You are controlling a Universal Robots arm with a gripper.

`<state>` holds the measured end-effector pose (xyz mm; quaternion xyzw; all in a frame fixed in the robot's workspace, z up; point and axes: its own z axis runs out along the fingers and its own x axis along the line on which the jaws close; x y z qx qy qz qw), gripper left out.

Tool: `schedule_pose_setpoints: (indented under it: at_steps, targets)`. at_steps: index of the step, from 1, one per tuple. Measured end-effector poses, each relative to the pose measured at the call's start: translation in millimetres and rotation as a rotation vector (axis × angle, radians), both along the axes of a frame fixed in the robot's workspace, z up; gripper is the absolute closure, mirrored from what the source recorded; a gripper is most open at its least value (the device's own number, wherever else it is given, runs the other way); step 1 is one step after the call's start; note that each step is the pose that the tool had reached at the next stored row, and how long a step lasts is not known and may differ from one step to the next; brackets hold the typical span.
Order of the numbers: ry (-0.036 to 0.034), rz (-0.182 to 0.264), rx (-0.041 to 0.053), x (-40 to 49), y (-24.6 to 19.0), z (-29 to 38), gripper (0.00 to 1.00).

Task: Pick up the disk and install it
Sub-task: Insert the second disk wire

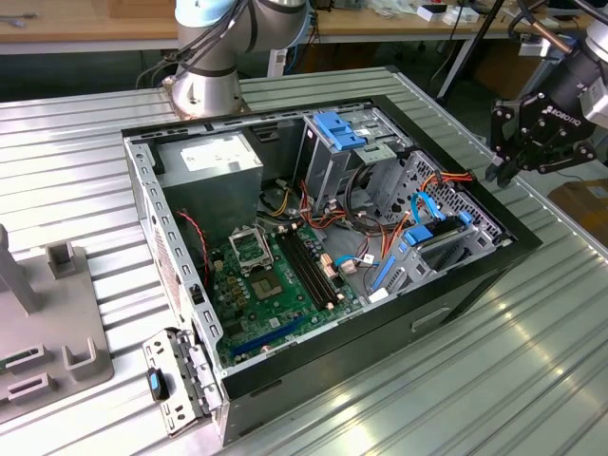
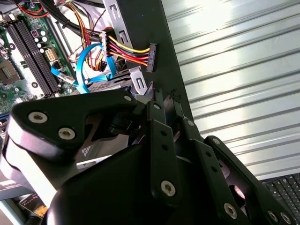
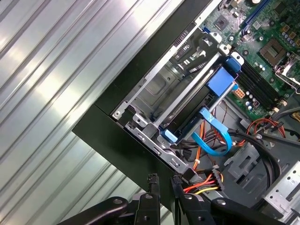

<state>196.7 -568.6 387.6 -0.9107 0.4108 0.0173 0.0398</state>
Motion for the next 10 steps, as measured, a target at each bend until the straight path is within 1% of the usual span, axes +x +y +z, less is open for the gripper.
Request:
schedule_pose_setpoints:
  at_steps: [1,10]
  targets:
    - [0.0000,0.000,0.0001,0.6,0.6,-0.1,0.76]
    - [0.0000,0.000,0.0000,0.8,0.8,-0.1,0.76]
